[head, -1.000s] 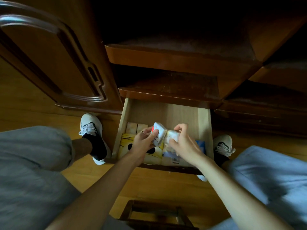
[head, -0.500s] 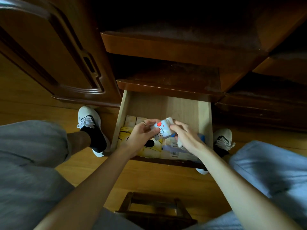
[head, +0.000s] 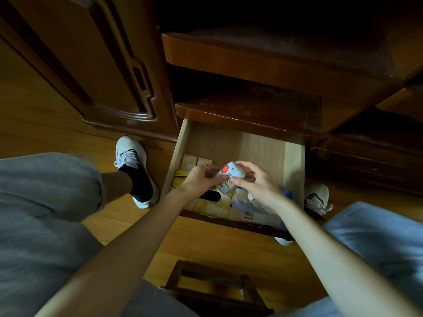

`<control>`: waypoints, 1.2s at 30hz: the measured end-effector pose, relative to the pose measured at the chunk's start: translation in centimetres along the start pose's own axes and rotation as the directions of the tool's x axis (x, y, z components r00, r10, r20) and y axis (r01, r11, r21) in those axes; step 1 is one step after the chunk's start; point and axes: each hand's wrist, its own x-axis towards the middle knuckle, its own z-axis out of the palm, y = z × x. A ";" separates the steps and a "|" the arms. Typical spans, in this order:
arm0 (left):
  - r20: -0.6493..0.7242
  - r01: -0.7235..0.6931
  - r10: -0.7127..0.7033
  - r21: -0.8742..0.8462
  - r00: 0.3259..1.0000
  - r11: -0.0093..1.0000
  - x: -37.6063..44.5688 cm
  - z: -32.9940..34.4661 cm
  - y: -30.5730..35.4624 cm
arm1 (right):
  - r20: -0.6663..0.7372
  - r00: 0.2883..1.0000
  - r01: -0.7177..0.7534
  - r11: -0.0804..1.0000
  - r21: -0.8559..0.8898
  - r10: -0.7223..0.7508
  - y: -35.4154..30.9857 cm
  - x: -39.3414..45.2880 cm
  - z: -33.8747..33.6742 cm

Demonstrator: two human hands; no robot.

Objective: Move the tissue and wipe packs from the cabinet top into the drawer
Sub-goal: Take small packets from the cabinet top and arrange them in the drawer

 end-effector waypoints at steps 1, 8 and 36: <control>-0.014 -0.002 0.002 0.005 1.000 1.000 0.2 -0.5 0.1 | 0.010 1.000 0.003 1.000 0.011 -0.003 -0.3 0.7 0.1; -0.124 0.029 -0.045 -0.125 0.991 0.992 1.0 -3.3 -0.9 | 0.169 0.986 0.003 0.995 -0.097 0.013 -1.5 5.2 1.1; -0.123 0.201 0.381 0.964 0.916 -0.172 7.2 -5.7 -0.6 | -0.007 0.999 -0.041 0.775 -0.631 0.047 2.9 16.7 3.6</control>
